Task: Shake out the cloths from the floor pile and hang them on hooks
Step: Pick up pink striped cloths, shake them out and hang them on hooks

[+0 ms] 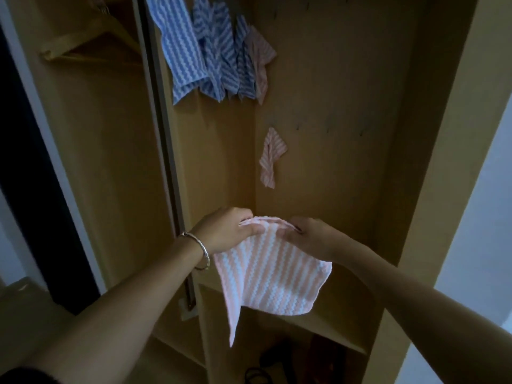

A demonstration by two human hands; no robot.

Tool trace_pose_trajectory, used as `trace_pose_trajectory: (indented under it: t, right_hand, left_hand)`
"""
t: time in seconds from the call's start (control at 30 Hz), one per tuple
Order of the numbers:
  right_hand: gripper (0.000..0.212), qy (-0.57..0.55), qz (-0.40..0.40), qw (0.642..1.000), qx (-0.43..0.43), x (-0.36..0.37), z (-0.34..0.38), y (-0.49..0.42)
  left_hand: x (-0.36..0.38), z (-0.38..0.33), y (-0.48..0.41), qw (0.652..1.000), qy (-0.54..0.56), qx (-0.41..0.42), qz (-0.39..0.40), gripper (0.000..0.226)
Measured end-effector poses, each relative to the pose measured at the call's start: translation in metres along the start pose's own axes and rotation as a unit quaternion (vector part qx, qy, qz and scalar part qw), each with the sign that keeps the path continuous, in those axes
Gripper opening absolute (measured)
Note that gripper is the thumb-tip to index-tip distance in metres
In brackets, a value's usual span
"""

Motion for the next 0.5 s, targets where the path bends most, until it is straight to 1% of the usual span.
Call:
trace_pose_trajectory:
  t: [0.07,0.13,0.23,0.33,0.4,0.5]
  right_hand:
    - [0.026,0.007,-0.009,1.0,0.01,-0.006,-0.008,-0.033]
    - [0.036,-0.003,-0.039,0.999,0.025,-0.013,-0.018,-0.062]
    - [0.042,-0.019,-0.063,0.997,0.035,-0.015,-0.034,-0.098]
    - [0.047,-0.048,-0.06,0.997,0.032,-0.01,-0.05,-0.135]
    - [0.048,-0.041,-0.066,0.996,0.044,-0.007,-0.064,-0.161]
    - [0.045,-0.024,-0.07,0.995,0.068,-0.003,-0.085,-0.2]
  left_hand:
    - [-0.003,0.017,-0.041,1.0,-0.001,0.012,-0.007,0.041]
    - [-0.003,0.03,-0.08,1.0,0.008,0.019,-0.021,0.04]
    - [0.005,0.041,-0.129,0.999,0.011,0.028,-0.016,0.037]
    - [0.018,0.053,-0.175,0.997,0.073,0.035,-0.016,0.033]
    - [0.029,0.065,-0.202,0.993,0.119,0.022,-0.016,0.031]
    - [0.045,0.083,-0.239,0.991,0.131,0.012,-0.018,0.033]
Point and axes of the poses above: each hand's wrist, its own y-axis away from the middle knuckle, its own x-axis out of the palm, z = x × y, the point moved 3 cm from there along -y, towards the middle knuckle, and after that the axes turned 5 degrees about y, right-handed, at the moved point
